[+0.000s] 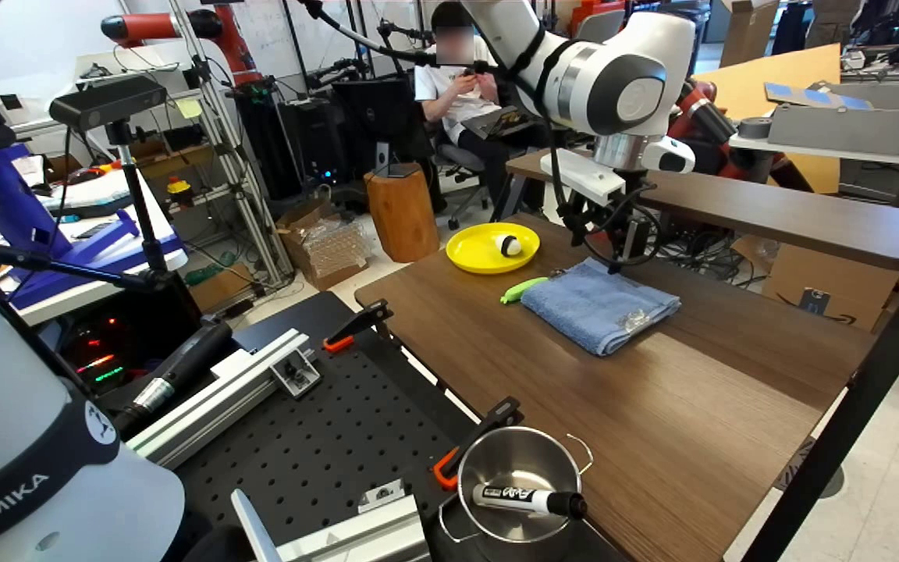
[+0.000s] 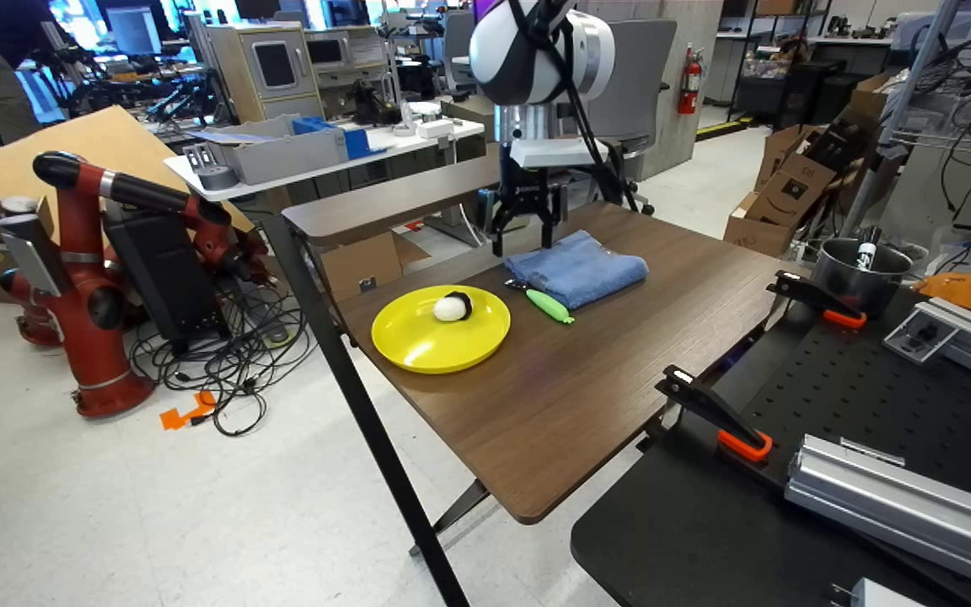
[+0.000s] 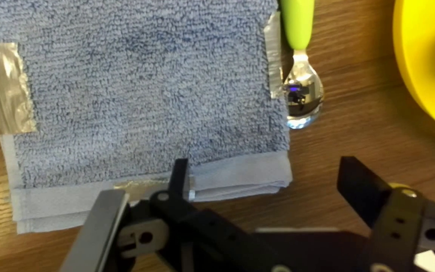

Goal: Slide the blue towel to the left

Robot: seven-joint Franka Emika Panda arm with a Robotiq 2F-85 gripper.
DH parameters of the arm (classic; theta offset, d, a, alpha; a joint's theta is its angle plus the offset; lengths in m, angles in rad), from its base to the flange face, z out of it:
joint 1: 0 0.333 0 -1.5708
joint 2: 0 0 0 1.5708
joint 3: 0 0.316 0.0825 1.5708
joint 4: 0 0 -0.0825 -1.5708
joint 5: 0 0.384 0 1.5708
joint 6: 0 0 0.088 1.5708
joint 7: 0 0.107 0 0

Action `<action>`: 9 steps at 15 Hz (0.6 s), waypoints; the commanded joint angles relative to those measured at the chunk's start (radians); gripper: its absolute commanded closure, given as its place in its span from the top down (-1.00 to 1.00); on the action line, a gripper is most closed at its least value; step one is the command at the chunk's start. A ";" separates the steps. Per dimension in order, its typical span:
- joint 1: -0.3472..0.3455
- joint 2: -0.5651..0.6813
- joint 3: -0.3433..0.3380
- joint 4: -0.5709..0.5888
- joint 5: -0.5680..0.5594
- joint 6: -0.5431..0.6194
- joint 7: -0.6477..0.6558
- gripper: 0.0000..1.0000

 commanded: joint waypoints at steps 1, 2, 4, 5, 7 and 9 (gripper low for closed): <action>-0.014 -0.096 0.011 -0.097 0.018 -0.013 -0.032 1.00; -0.017 -0.122 0.012 -0.125 0.017 -0.012 -0.043 1.00; -0.001 -0.081 -0.005 -0.069 0.004 -0.006 -0.023 1.00; -0.003 -0.105 -0.005 -0.096 0.004 -0.006 -0.031 1.00; -0.005 -0.127 -0.005 -0.128 0.004 -0.006 -0.037 1.00; -0.005 -0.127 -0.005 -0.134 0.004 -0.006 -0.038 1.00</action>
